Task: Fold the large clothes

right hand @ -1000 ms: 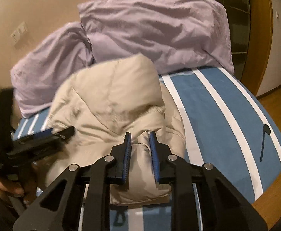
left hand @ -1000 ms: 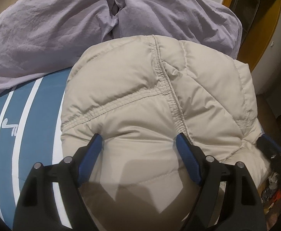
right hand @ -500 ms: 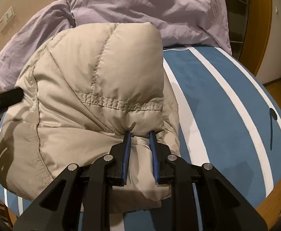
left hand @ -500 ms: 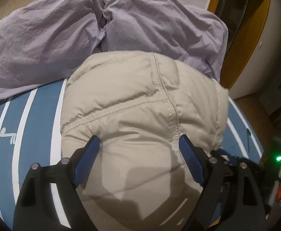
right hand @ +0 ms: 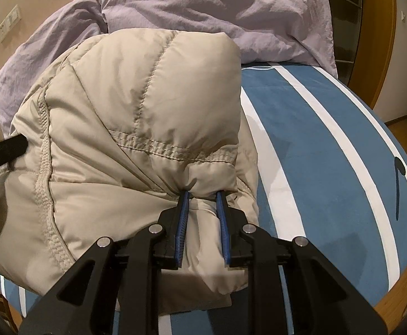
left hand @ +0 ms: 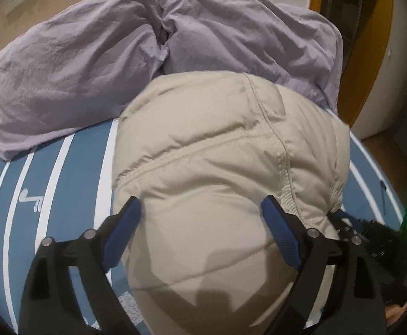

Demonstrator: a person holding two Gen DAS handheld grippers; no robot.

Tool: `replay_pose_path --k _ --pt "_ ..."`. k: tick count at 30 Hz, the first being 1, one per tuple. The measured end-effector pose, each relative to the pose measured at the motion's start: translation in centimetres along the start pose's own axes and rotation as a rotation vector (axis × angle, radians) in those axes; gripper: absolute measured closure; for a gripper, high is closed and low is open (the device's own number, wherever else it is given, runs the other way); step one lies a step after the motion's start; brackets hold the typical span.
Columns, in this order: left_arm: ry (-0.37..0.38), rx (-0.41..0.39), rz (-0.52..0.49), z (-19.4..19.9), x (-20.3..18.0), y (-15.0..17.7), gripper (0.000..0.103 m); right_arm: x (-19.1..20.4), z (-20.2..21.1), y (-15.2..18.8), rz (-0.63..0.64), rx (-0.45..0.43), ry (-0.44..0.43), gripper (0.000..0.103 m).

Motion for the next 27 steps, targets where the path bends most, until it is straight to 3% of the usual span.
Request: replay_pose_path --k 13,15,17,22,27 --pt "-0.011 0.023 0.008 -2.2 -0.1 0.4 0.005 -0.5 1.5 -0.8 -0.046 -0.016 -0.019 0.077" --pt "-0.007 0.027 0.012 -2.3 0.0 0.5 0.005 -0.8 2.3 -1.7 -0.072 -0.031 -0.036 0.071" --pt "-0.004 0.03 0.015 -2.4 0.0 0.4 0.005 -0.9 3.3 -2.9 -0.079 -0.075 -0.033 0.058" --pt "-0.002 0.034 0.019 -2.5 0.0 0.4 0.005 0.3 4.3 -6.6 -0.057 -0.161 -0.066 0.057" --pt "0.008 0.045 0.023 -2.5 0.2 0.4 0.005 1.8 2.5 -9.2 -0.038 -0.172 -0.091 0.058"
Point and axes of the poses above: each gripper's, at about its wrist camera, not at the fingertips, and z roughly against the way its jaws point, x to its left, y to its underside, the point moved 4 cm from there along -z, roughly the way its jaws point, and after that the axes turned 5 degrees about -y, right-handed, at the moved point
